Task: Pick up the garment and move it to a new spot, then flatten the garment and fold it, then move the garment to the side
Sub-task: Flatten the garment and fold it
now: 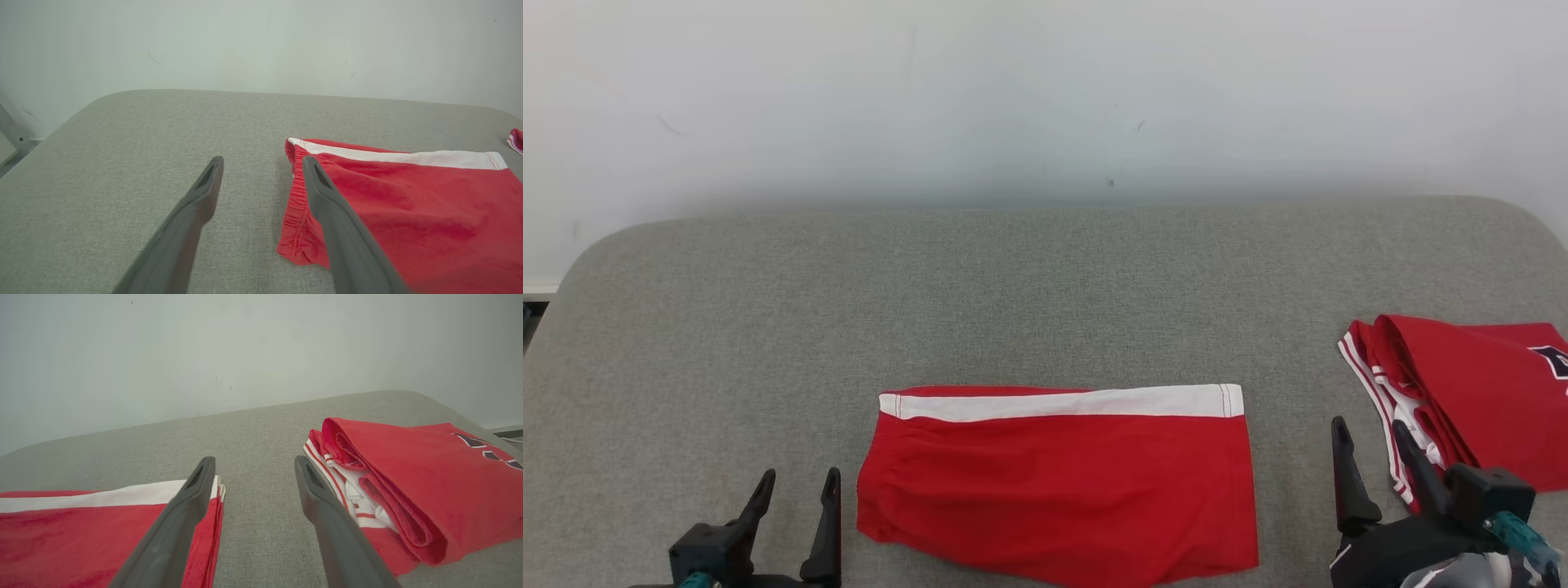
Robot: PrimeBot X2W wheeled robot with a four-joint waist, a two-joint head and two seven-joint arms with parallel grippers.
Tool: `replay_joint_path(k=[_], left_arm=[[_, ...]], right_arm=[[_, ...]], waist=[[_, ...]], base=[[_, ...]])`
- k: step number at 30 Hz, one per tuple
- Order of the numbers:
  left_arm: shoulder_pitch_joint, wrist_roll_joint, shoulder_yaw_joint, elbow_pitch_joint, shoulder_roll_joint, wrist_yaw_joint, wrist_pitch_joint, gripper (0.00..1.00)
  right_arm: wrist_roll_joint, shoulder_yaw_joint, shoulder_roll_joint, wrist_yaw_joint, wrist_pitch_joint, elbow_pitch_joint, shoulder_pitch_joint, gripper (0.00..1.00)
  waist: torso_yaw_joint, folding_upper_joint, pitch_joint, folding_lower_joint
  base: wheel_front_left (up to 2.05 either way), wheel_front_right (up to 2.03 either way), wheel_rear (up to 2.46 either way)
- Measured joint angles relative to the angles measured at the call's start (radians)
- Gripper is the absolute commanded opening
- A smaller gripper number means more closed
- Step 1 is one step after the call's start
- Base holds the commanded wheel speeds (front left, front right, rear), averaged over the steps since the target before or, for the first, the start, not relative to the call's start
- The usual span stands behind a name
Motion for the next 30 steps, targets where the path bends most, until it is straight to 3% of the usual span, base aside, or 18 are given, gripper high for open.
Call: replay_joint_path(k=[4, 15, 30], left_arm=[[0.0, 0.01, -0.003, -0.002, 0.002, 0.0, 0.011, 1.0], [-0.003, 0.016, -0.021, -0.012, 0.004, -0.001, 0.029, 1.0], [-0.023, 0.017, -0.033, -0.017, 0.004, -0.011, 0.045, 1.0]], right_arm=[[0.002, 0.007, 0.0, -0.001, 0.089, 0.037, -0.017, 1.0], [-0.026, 0.159, -0.016, 0.015, 0.418, 0.102, -0.095, 1.0], [-0.015, 0.152, 0.017, 0.0, 0.628, 0.229, -0.22, 1.0]], waist=[[0.002, 0.0, 0.003, 0.0], [0.009, 0.0, 0.012, 0.0], [0.025, 0.0, 0.025, 0.0]], base=[[0.0, 0.0, 0.0], [0.0, 0.0, 0.0], [0.0, 0.0, 0.0]])
